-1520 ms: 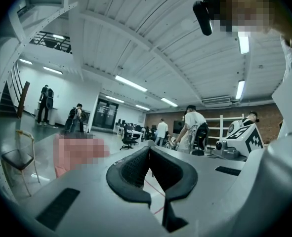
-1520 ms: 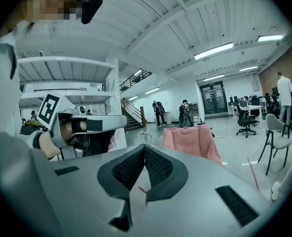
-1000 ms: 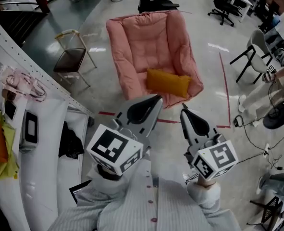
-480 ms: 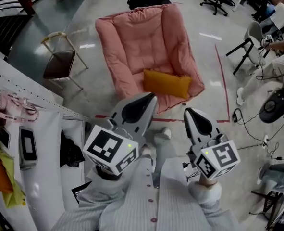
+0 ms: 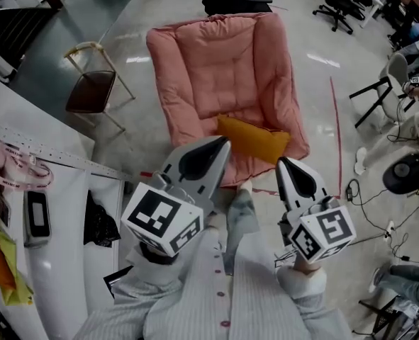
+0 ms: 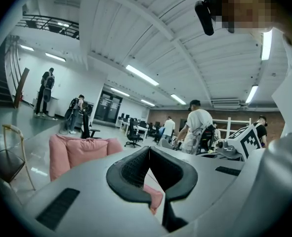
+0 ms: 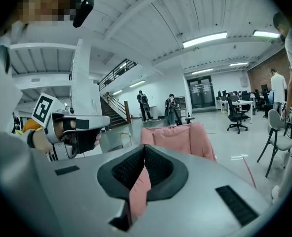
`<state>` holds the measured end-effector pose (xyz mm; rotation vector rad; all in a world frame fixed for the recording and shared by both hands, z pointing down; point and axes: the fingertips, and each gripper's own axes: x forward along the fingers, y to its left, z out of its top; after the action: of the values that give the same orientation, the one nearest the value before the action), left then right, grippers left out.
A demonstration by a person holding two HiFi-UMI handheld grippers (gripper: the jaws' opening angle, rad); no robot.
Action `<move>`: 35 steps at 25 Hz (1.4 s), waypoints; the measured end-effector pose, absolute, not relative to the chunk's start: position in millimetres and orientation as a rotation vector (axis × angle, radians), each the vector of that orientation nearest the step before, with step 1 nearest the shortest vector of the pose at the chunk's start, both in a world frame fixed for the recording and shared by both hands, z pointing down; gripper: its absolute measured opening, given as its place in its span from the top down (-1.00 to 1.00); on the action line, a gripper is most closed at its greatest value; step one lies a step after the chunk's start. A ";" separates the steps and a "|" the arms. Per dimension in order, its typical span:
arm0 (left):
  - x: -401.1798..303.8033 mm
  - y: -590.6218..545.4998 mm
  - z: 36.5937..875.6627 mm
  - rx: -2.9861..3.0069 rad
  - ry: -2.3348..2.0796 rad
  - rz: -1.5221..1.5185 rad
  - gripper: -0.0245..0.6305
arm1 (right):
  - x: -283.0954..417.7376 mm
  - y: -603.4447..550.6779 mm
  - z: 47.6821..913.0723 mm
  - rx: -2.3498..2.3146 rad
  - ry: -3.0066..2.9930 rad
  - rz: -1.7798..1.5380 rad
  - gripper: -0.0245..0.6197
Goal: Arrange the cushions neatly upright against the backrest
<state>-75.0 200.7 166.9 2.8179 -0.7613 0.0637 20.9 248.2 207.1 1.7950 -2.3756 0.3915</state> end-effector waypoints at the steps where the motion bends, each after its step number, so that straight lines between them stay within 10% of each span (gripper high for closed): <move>1: -69.5 191.4 167.3 2.814 -0.770 0.067 0.89 | 25.7 238.8 208.4 1.783 -2.381 0.397 0.88; 35: 79.9 -15.7 249.2 2.572 -0.923 0.287 0.89 | 195.7 50.4 287.8 1.585 -2.315 0.678 0.88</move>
<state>79.9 -15.7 249.2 2.5723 -0.9232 0.2872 195.7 50.4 287.8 1.5846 -2.3155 0.6778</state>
